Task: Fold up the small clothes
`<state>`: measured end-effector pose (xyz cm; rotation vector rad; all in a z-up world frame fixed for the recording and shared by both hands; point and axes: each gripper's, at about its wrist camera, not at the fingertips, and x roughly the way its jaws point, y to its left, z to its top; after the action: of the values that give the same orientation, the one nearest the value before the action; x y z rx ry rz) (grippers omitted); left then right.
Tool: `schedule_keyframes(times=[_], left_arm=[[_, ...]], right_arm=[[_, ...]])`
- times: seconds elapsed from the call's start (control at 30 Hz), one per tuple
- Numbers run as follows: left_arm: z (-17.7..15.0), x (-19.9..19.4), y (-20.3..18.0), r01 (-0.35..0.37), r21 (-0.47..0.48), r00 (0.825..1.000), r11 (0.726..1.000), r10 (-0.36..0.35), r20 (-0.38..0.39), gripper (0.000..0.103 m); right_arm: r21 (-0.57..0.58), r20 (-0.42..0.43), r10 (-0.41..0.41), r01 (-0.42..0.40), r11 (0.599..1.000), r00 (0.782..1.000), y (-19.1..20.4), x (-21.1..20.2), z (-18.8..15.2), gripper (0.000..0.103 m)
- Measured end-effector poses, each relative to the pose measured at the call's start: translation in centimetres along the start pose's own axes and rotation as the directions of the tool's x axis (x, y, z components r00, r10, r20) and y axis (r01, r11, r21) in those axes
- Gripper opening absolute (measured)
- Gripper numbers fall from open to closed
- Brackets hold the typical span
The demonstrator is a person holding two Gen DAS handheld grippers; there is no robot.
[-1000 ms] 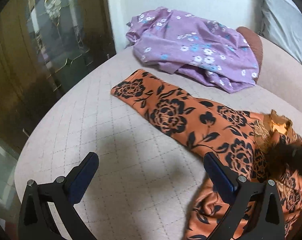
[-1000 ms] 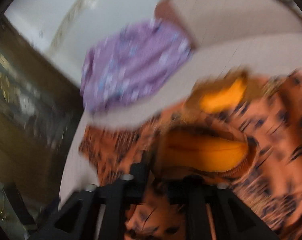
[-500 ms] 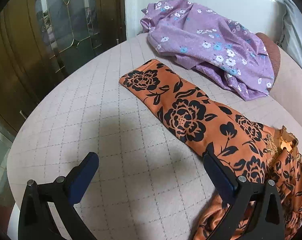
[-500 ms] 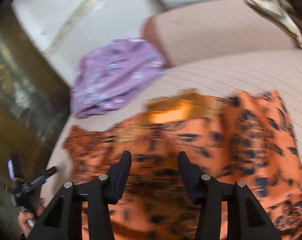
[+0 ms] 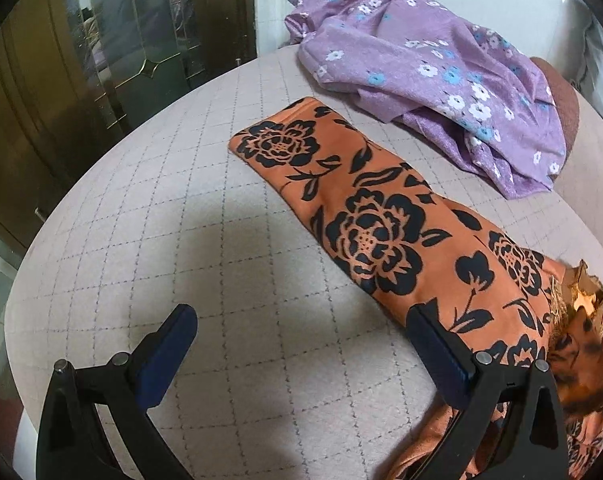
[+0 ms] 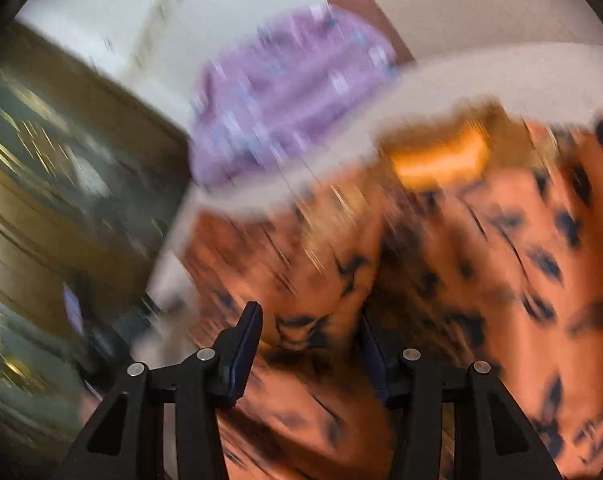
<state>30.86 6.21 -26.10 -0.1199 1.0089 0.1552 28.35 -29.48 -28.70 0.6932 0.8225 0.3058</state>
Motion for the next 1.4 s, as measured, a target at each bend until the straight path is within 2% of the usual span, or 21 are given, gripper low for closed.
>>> schedule_keyframes(times=[0.1, 0.13, 0.17, 0.23, 0.3, 0.37, 0.43, 0.53, 0.67, 0.77, 0.83, 0.87, 0.9, 0.97, 1.0, 1.2, 1.4], left_arm=[[0.0, -0.3, -0.3, -0.016, 0.032, 1.0, 0.999, 0.015, 0.015, 0.103], [0.0, -0.3, -0.3, -0.019, 0.034, 1.0, 0.999, 0.018, 0.018, 0.103], [0.2, -0.4, -0.1, -0.02, 0.032, 1.0, 0.999, 0.02, 0.021, 0.103], [0.5, -0.3, 0.7, -0.011, 0.003, 1.0, 1.0, 0.01, 0.016, 0.103], [0.8, -0.2, 1.5, 0.007, -0.04, 1.0, 0.999, -0.007, 0.002, 0.103], [0.8, 0.0, 2.0, 0.017, -0.07, 1.0, 0.997, -0.017, -0.01, 0.103], [0.7, 0.0, 2.0, 0.015, -0.072, 1.0, 0.997, -0.016, -0.012, 0.103], [0.5, -0.1, 1.8, 0.004, -0.049, 1.0, 0.999, -0.005, -0.01, 0.103], [0.5, -0.2, 1.5, 0.018, -0.044, 1.0, 0.999, -0.019, -0.011, 0.103], [0.4, -0.5, 1.1, 0.025, -0.023, 1.0, 0.999, -0.025, -0.007, 0.103], [0.4, -0.6, 1.1, 0.021, -0.009, 1.0, 1.0, -0.021, 0.0, 0.103], [0.5, -0.7, 1.1, 0.018, -0.005, 1.0, 1.0, -0.018, 0.003, 0.103], [0.5, -0.7, 1.2, 0.019, -0.003, 1.0, 1.0, -0.019, 0.005, 0.103], [0.6, -0.7, 1.4, 0.026, -0.006, 1.0, 1.0, -0.026, 0.0, 0.103], [0.6, -0.6, 1.6, 0.034, -0.01, 0.999, 0.999, -0.034, -0.006, 0.103], [0.3, -0.7, 1.9, 0.06, -0.008, 0.998, 0.998, -0.06, -0.026, 0.103], [-0.5, -1.0, 1.4, 0.081, 0.024, 0.996, 0.996, -0.08, -0.044, 0.103]], right_arm=[[0.051, 0.109, 0.14, -0.146, 0.988, 0.984, 1.3, -0.9, 2.9, 0.053], [0.056, 0.135, 0.189, -0.198, 0.979, 0.973, 1.7, -1.4, 3.6, 0.057], [0.047, 0.144, 0.199, -0.208, 0.977, 0.969, 2.1, -1.6, 3.8, 0.065], [-0.018, 0.146, 0.127, -0.125, 0.992, 0.981, 2.9, -1.7, 3.8, 0.068], [-0.068, 0.119, -0.012, 0.021, 0.997, 0.993, 2.8, -1.2, 3.2, 0.068], [-0.06, 0.072, -0.07, 0.074, 0.995, 0.995, 1.9, -0.2, 2.6, 0.065], [-0.047, 0.03, -0.084, 0.085, 0.995, 0.996, 1.7, 0.7, 2.2, 0.061], [-0.005, -0.023, -0.003, 0.003, 1.0, 1.0, 1.6, 1.0, 1.0, 0.062], [0.064, -0.029, 0.042, -0.04, 0.997, 0.999, 1.6, 2.4, -0.1, 0.064], [0.114, -0.031, -0.005, 0.008, 0.993, 1.0, 1.6, 3.2, -0.5, 0.064], [0.162, -0.056, -0.071, 0.079, 0.984, 0.996, 0.9, 4.0, -0.7, 0.064], [0.193, -0.094, -0.104, 0.121, 0.974, 0.99, 0.5, 5.2, -0.6, 0.052], [0.211, -0.117, -0.128, 0.15, 0.966, 0.985, 0.2, 5.8, -0.7, 0.025], [0.231, -0.104, -0.148, 0.169, 0.958, 0.983, -0.2, 5.6, -0.6, 0.011], [0.237, -0.074, -0.138, 0.152, 0.96, 0.988, -0.2, 5.2, -0.5, 0.007], [0.125, 0.046, -0.151, 0.144, 0.982, 0.987, 2.4, -1.6, 0.6, 0.006], [-0.057, 0.127, -0.157, 0.165, 0.985, 0.979, 9.1, -12.2, 1.9, 0.006]])
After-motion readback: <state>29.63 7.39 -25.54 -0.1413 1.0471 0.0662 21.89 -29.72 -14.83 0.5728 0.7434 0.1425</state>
